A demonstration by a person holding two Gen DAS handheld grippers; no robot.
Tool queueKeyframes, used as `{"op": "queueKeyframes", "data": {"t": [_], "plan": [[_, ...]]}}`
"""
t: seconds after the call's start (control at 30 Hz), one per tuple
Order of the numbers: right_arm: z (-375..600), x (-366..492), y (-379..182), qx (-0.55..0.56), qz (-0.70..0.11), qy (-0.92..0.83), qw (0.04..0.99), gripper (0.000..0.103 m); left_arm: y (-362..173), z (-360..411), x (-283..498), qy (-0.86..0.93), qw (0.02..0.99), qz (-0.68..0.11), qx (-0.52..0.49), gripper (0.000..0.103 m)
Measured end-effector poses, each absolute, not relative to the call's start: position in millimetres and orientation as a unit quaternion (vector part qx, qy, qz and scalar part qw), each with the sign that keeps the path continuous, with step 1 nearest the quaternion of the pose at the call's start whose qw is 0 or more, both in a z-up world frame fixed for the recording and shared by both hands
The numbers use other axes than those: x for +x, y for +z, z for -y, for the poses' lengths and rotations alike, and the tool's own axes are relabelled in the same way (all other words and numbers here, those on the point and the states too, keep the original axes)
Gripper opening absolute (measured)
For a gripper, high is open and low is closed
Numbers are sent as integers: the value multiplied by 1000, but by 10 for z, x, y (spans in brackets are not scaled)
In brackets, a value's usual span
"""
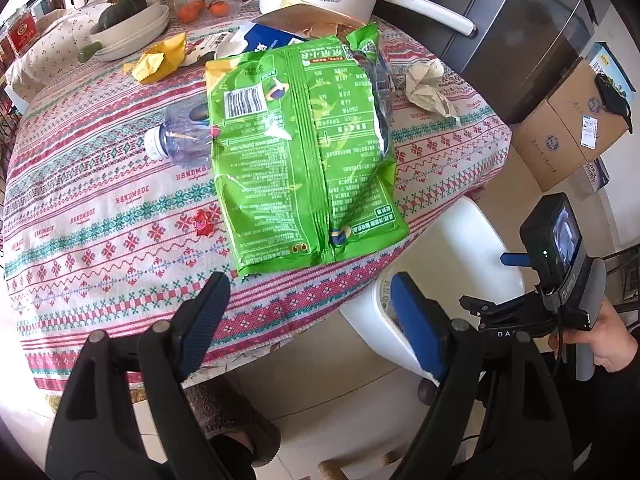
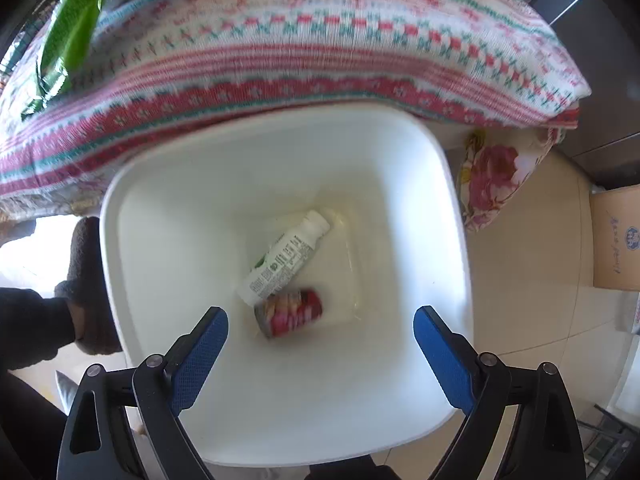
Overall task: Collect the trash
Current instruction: 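Grasp the green snack bag with the left gripper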
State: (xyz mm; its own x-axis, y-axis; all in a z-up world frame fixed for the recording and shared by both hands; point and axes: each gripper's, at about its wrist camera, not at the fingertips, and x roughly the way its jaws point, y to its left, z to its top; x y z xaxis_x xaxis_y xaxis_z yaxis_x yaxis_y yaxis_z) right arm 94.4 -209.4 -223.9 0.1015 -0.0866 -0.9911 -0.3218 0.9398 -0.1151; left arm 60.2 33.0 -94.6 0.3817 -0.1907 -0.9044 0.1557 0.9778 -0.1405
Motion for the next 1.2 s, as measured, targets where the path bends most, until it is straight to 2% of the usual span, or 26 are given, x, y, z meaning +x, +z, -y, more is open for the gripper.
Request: {"op": "queueKeyframes", "data": {"t": [0.33,0.57,0.7,0.8,1.2], "plan": [[1848,954,-1636,-123,-614,99,774,95,-1107,-432,911,-103,833,-540,-61,83],[1941,1016,-1345,-94,-593,108,792,95,-1232,-333,1123,-77,845,-526,-52,83],[1975,928,-1348,-88,-590,109,795,95,-1248,-160,1113,-68,847,-526,-40,84],[1985,934,-1296,-86,-588,108,797,95,-1245,-20,1141,-63,851,-521,-23,91],[2118,972,-1341,-68,-586,102,801,95,-1625,345,1391,0,835,-550,32,91]]}}
